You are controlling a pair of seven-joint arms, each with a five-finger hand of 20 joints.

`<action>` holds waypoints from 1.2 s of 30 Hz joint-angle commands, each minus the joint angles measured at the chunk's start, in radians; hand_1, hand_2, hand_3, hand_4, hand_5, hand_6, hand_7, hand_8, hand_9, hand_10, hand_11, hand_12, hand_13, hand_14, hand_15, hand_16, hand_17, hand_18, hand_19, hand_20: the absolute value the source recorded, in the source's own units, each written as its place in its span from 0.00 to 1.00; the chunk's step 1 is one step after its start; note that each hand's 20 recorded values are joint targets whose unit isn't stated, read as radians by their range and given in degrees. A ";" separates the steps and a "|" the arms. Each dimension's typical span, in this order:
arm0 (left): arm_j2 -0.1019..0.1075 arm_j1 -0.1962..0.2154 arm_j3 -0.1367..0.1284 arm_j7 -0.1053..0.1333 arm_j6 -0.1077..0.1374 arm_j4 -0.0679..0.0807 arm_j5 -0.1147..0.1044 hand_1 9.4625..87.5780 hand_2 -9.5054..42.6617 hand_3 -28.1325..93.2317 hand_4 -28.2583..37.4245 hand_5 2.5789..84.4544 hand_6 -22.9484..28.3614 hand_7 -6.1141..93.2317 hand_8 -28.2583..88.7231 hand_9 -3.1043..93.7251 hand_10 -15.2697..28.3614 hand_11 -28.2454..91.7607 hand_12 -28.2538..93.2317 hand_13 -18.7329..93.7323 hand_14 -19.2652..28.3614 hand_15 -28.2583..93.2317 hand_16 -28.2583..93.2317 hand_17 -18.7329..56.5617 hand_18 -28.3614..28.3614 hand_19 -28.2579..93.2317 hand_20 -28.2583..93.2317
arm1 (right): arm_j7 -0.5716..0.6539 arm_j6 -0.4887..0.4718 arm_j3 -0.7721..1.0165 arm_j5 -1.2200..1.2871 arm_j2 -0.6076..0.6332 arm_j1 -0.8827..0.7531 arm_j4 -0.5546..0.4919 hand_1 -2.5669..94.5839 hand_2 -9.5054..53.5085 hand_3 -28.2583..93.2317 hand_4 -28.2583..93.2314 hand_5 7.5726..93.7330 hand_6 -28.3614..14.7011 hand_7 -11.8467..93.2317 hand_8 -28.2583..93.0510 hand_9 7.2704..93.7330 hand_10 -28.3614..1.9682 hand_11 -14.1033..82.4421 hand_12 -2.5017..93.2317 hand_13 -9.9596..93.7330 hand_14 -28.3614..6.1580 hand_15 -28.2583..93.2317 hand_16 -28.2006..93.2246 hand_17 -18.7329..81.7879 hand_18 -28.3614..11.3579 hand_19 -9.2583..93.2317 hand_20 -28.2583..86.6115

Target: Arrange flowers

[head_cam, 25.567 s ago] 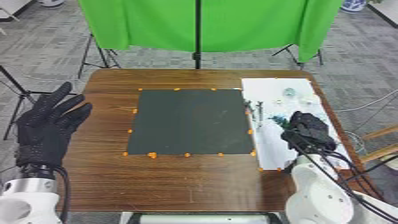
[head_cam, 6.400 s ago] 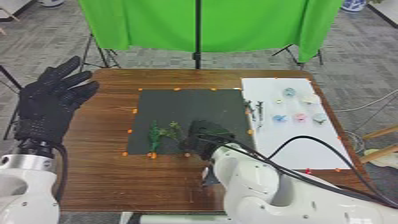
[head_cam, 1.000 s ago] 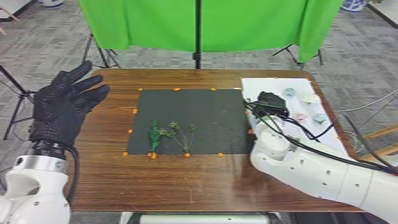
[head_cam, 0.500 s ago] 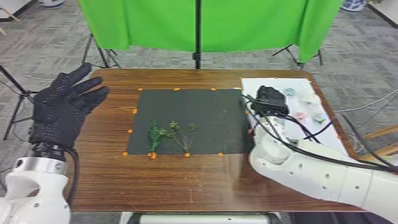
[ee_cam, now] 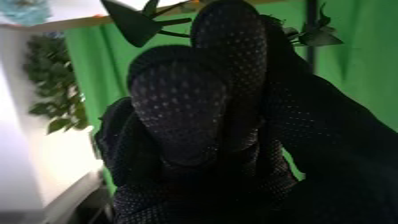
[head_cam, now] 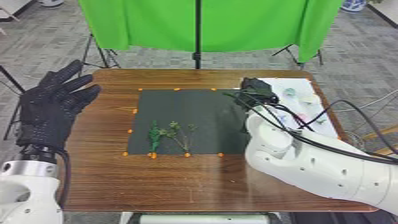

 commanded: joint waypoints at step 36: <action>-0.004 0.050 -0.035 -0.040 0.032 -0.020 0.014 0.15 0.41 0.86 0.00 0.41 0.65 0.20 0.16 0.34 0.81 0.48 0.31 0.38 0.98 0.70 0.13 0.15 0.94 0.77 0.29 | 0.053 -0.272 -0.012 0.028 -0.121 -0.145 -0.096 0.56 0.00 0.78 0.02 0.93 0.60 0.34 0.33 1.00 0.62 0.53 0.20 0.99 0.69 0.70 0.40 0.77 0.25 1.00 0.59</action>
